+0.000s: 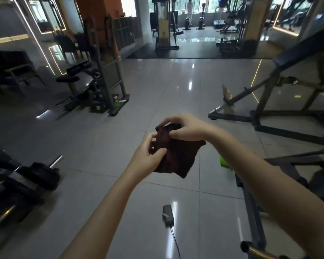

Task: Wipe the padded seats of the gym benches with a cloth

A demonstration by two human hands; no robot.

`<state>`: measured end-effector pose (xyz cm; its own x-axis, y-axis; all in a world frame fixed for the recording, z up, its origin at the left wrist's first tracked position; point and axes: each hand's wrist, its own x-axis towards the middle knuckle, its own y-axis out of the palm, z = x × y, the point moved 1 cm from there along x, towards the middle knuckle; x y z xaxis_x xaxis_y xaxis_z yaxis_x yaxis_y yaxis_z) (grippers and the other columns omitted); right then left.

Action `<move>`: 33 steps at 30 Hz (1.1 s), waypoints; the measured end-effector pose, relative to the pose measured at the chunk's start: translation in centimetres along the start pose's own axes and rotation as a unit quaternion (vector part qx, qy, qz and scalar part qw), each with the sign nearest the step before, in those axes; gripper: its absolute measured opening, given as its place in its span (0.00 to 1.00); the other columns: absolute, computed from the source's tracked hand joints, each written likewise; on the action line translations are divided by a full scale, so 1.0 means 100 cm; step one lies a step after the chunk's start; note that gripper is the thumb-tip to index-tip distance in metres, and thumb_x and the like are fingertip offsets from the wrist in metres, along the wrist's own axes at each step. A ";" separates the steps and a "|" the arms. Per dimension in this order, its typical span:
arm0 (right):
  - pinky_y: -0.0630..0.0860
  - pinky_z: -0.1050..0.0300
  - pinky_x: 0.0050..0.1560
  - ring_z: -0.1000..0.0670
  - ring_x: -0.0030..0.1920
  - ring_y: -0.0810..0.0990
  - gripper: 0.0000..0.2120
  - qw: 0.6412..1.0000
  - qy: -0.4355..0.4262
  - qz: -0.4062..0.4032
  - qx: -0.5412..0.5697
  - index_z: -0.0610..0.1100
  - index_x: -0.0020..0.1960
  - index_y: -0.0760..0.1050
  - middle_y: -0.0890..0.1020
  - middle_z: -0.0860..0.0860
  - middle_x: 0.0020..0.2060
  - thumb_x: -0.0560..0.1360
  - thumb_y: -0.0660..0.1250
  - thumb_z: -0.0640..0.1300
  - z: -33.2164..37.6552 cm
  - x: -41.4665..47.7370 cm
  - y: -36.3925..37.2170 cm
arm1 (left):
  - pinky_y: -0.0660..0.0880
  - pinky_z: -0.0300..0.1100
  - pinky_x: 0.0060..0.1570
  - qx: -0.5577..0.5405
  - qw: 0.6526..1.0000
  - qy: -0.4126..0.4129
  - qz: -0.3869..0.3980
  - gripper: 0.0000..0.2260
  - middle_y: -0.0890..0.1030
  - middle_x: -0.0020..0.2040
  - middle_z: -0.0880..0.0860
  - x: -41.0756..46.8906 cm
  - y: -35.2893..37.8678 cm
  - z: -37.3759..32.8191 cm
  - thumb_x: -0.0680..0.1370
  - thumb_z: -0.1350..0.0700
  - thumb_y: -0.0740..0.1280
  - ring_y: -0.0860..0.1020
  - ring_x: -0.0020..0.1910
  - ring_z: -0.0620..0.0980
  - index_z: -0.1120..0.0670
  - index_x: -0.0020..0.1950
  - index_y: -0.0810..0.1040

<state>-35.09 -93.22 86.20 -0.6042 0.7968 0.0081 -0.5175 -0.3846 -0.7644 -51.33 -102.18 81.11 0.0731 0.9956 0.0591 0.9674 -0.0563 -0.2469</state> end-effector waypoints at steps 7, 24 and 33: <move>0.77 0.57 0.53 0.56 0.51 0.79 0.18 0.998 0.000 -0.039 0.051 0.56 0.61 0.78 0.82 0.55 0.53 0.73 0.66 0.43 0.037 0.048 0.040 | 0.77 0.36 0.43 0.022 1.000 0.017 -0.006 0.12 0.83 0.49 0.48 0.007 -0.082 0.016 0.81 0.60 0.62 0.82 0.48 0.42 0.45 0.59 0.76; 0.79 0.43 0.57 0.50 0.51 0.84 0.08 0.911 0.188 -0.234 0.283 0.47 0.51 0.81 0.85 0.48 0.47 0.74 0.74 0.48 -0.094 0.126 0.065 | 0.76 0.34 0.44 0.031 0.989 0.012 0.146 0.09 0.83 0.47 0.40 0.199 -0.088 0.075 0.81 0.57 0.63 0.81 0.48 0.38 0.43 0.56 0.77; 0.79 0.45 0.57 0.51 0.50 0.84 0.06 0.882 0.192 -0.343 0.262 0.49 0.50 0.82 0.85 0.51 0.45 0.74 0.75 0.46 -0.163 0.232 -0.026 | 0.74 0.31 0.42 0.024 0.978 0.054 0.200 0.08 0.83 0.44 0.42 0.385 -0.066 0.065 0.81 0.59 0.64 0.81 0.46 0.39 0.48 0.54 0.78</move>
<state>-37.86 -66.14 77.84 0.1571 0.9860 0.0567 -0.9507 0.1665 -0.2616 -56.44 -62.97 78.71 0.4715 0.8804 0.0502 0.8438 -0.4338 -0.3159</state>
